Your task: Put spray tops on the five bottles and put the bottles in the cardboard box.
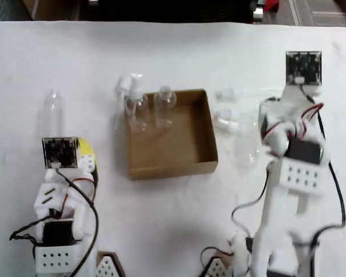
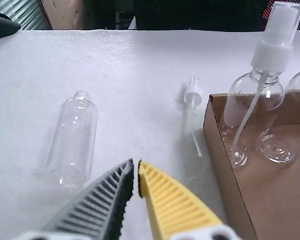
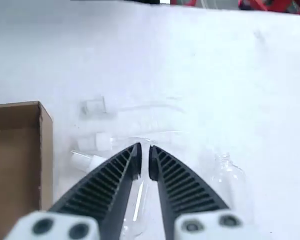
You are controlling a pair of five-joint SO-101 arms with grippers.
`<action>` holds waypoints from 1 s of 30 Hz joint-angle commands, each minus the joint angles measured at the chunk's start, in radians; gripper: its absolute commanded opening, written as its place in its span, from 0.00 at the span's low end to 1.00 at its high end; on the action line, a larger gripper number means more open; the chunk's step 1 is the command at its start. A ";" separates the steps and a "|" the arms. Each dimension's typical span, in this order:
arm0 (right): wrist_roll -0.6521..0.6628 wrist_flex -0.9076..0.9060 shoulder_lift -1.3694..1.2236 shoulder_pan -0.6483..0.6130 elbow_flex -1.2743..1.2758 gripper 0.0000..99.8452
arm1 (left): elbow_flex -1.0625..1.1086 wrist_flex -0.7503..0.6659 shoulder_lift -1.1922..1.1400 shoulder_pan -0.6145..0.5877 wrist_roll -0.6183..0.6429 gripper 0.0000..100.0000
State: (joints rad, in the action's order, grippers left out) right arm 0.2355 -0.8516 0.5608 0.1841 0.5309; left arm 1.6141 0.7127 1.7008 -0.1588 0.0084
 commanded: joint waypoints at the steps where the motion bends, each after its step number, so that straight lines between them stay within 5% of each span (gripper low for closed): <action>1: 0.012 -0.010 -0.147 0.024 -0.161 0.02 | -0.069 0.017 0.004 -0.008 0.005 0.02; 6: 0.032 -0.150 -0.407 -0.031 -0.454 0.02 | -0.069 0.017 0.004 -0.008 0.005 0.02; 15: 0.591 -0.358 -0.934 -0.202 -0.879 0.02 | -0.069 0.017 0.004 -0.007 0.005 0.02; 22: 0.612 -0.559 -1.145 -0.199 -1.106 0.16 | -0.069 0.017 0.004 0.002 0.005 0.02; 30: 0.755 -0.739 -1.193 -0.208 -1.177 0.15 | -0.069 0.017 0.004 0.018 0.003 0.02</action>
State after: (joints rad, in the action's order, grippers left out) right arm 0.9198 -1.5405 -0.6375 -0.0123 -0.5953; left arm 1.6141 0.7127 1.7008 -0.1557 0.0084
